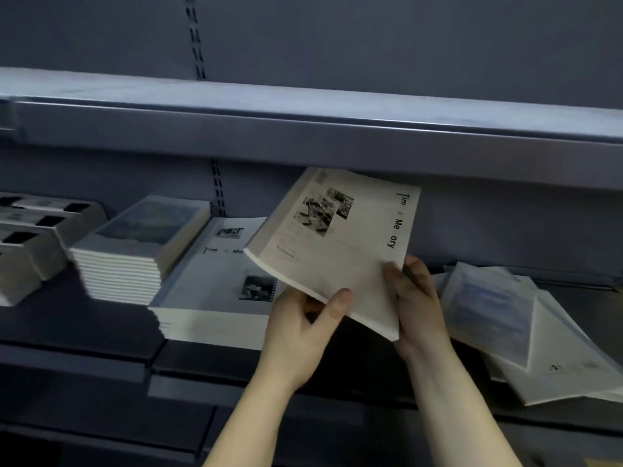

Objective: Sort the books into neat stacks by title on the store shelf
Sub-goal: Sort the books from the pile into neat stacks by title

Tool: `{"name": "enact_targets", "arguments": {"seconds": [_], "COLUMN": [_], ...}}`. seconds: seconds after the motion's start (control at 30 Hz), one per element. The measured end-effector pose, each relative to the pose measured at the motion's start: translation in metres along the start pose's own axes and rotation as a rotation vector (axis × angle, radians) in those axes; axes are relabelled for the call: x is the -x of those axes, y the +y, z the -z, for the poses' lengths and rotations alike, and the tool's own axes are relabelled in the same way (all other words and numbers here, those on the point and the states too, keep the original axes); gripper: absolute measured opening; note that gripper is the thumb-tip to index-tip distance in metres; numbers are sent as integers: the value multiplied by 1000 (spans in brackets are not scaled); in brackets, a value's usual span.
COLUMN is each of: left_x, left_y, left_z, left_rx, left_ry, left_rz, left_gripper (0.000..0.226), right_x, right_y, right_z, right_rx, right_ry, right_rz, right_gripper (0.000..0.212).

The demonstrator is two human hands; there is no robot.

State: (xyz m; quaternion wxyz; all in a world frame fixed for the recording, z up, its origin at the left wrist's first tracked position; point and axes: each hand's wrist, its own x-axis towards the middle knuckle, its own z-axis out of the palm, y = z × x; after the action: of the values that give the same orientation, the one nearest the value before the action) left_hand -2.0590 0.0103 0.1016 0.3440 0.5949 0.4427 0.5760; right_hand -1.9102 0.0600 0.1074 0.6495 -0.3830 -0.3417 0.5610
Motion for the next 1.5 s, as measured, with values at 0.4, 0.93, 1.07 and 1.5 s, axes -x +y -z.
{"name": "enact_targets", "arguments": {"seconds": [0.4,0.93,1.07,1.5], "left_x": [17,18,17,13], "left_y": [-52,-76,-79,-86], "left_z": [172,251,254,254], "left_rx": [-884,-888,-861,-897], "left_ry": [99,149,135,97], "left_rz": [-115,-44,-48,-49], "left_gripper": [39,40,40,26], "right_x": [-17,-29,-33,-39], "right_y": [39,88,96,106], "right_z": [-84,-129,-129,-127], "right_rx": [209,713,843,1102], "right_ry": [51,92,138,124], "right_rz": [-54,62,109,172], "right_gripper": [21,16,18,22]}}
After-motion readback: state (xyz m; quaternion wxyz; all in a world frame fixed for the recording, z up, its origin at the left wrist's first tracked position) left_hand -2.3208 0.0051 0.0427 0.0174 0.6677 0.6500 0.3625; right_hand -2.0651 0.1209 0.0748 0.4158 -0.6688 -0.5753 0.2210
